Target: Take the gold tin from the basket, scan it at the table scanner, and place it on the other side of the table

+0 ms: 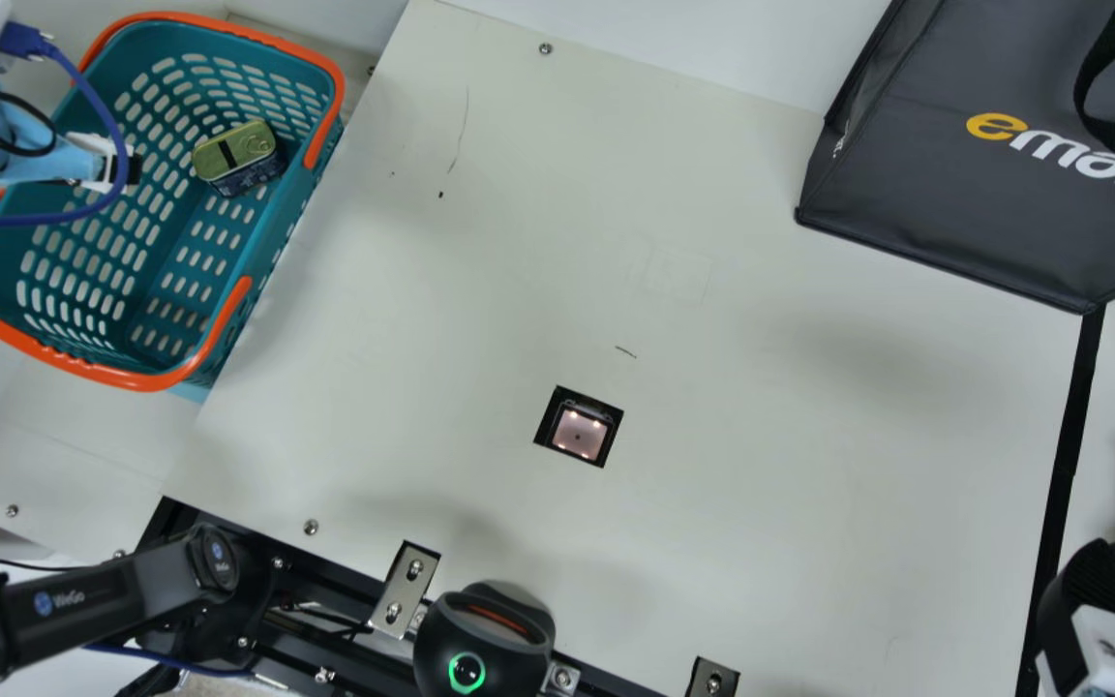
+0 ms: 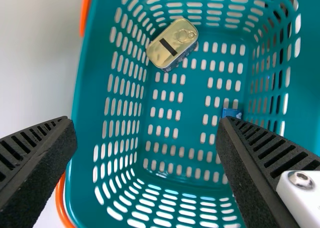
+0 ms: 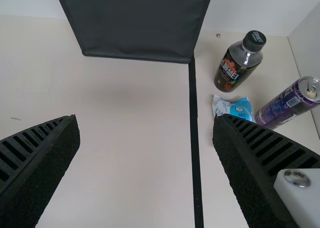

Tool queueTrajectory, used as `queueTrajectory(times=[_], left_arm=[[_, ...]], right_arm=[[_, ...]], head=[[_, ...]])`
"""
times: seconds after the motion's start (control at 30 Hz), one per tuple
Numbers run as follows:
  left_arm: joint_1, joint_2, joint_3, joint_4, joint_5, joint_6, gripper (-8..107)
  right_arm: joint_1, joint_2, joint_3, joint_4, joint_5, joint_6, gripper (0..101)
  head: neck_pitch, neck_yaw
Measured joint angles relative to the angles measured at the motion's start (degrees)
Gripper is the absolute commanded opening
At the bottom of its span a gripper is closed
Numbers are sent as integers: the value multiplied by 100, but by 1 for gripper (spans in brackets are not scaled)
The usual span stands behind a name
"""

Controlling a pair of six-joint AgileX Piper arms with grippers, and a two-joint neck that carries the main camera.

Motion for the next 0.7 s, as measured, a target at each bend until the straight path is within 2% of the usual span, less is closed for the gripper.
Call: queueTrajectory(times=[0.7], left_arm=[[-479,1583,194,-159,-1177,2334,90]], right_arm=[[0,0,0,0,-6,0,95]], head=[[-9,0]])
